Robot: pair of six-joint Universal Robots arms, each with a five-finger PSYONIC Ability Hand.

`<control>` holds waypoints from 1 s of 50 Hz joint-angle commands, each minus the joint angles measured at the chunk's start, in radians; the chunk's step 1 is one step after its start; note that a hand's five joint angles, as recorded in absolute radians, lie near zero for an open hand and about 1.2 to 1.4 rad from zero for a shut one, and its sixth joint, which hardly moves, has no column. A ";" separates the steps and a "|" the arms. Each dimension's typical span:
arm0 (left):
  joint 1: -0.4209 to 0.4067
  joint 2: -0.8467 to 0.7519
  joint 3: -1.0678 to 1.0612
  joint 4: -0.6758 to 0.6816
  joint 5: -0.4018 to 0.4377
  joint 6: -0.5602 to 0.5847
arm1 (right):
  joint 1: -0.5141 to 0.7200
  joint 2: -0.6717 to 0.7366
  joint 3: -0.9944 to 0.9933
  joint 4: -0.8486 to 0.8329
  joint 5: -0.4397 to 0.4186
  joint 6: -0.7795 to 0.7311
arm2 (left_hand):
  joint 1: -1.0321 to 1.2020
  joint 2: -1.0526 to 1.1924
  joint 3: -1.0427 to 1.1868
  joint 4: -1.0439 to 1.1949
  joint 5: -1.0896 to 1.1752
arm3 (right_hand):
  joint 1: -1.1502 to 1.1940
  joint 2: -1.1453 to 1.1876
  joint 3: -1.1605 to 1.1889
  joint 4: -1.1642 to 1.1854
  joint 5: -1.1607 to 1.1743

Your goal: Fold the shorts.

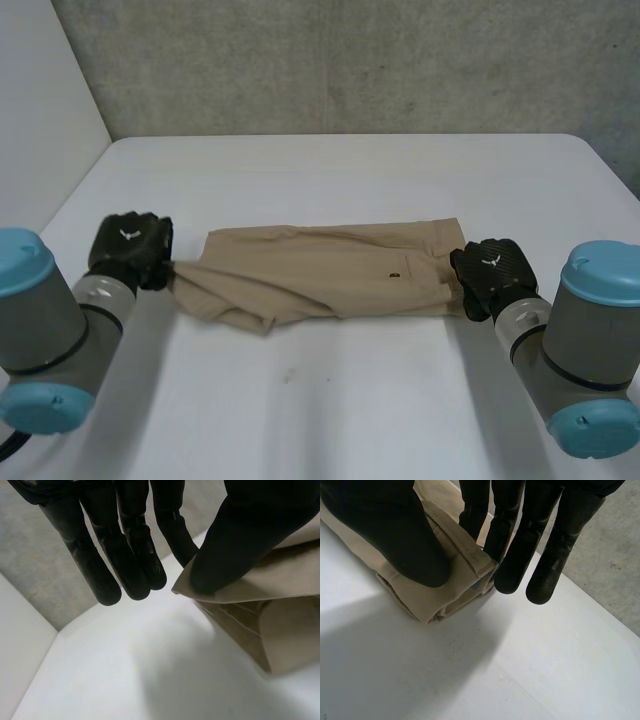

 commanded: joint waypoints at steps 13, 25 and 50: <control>-0.098 0.162 -0.068 -0.138 -0.008 0.048 | -0.018 -0.059 0.021 0.075 -0.004 -0.014 | -0.627 -0.697 -0.688 -0.696 -0.656 | 0.498 0.230 0.218 0.206 0.263; -0.077 0.340 -0.080 -0.215 -0.006 0.034 | -0.247 -0.123 0.080 0.107 -0.038 -0.175 | -0.845 -0.914 -0.906 -0.913 -0.874 | 0.498 0.230 0.218 0.206 0.263; -0.084 0.378 -0.103 -0.225 -0.003 -0.030 | 0.323 -0.062 -0.195 0.115 -0.295 -0.347 | -0.880 -0.949 -0.941 -0.948 -0.909 | 0.498 0.230 0.218 0.206 0.263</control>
